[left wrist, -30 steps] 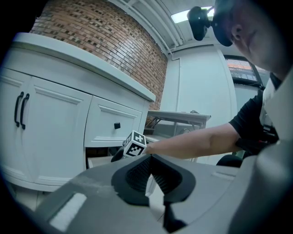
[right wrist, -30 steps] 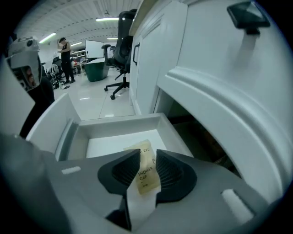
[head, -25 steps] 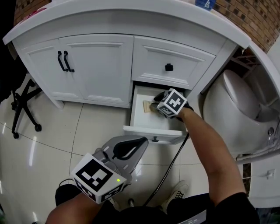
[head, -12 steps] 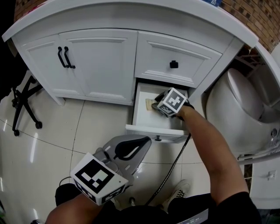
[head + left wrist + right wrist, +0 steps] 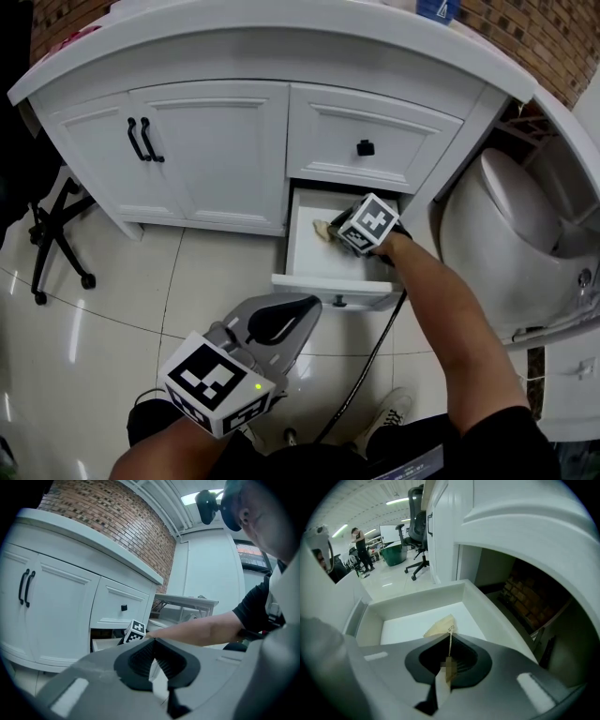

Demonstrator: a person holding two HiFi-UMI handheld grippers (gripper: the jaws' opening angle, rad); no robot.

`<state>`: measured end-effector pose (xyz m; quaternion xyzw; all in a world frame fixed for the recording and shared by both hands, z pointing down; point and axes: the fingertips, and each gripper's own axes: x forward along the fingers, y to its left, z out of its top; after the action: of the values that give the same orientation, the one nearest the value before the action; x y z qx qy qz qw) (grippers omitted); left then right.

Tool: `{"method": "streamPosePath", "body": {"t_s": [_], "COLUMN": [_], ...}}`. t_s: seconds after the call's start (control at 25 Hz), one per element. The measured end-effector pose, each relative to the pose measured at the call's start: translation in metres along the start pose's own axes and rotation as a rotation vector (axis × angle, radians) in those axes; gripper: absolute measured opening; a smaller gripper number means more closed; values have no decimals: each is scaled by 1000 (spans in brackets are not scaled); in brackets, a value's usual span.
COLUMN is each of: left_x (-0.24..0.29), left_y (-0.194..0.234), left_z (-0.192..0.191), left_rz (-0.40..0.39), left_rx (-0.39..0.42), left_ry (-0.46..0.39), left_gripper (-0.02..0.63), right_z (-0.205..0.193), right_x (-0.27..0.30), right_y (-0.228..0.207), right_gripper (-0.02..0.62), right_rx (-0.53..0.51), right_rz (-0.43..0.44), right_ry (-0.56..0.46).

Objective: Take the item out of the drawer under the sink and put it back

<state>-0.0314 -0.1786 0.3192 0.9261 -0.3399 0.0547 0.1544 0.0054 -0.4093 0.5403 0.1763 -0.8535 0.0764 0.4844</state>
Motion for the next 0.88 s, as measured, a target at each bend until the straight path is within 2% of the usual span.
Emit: {"method": "streamPosePath", "body": {"t_s": [0.16, 0.48, 0.68, 0.88], "left_x": [-2, -5, -7, -9], "left_y": [0, -4, -5, -6], "left_z": [0, 1, 4, 5], "left_rz": [8, 3, 14, 23], "left_rx": [11, 39, 58, 66], "left_ry": [2, -9, -21, -26], "left_gripper": [6, 6, 6, 6], "right_z": [8, 30, 45, 51], "right_x": [-10, -64, -113, -176], "right_y": [2, 4, 10, 38], "right_gripper": [8, 8, 8, 9], "right_rx": [-44, -43, 14, 102], "right_rz": [-42, -115, -158, -173], "right_ry": [-2, -121, -243, -434]}}
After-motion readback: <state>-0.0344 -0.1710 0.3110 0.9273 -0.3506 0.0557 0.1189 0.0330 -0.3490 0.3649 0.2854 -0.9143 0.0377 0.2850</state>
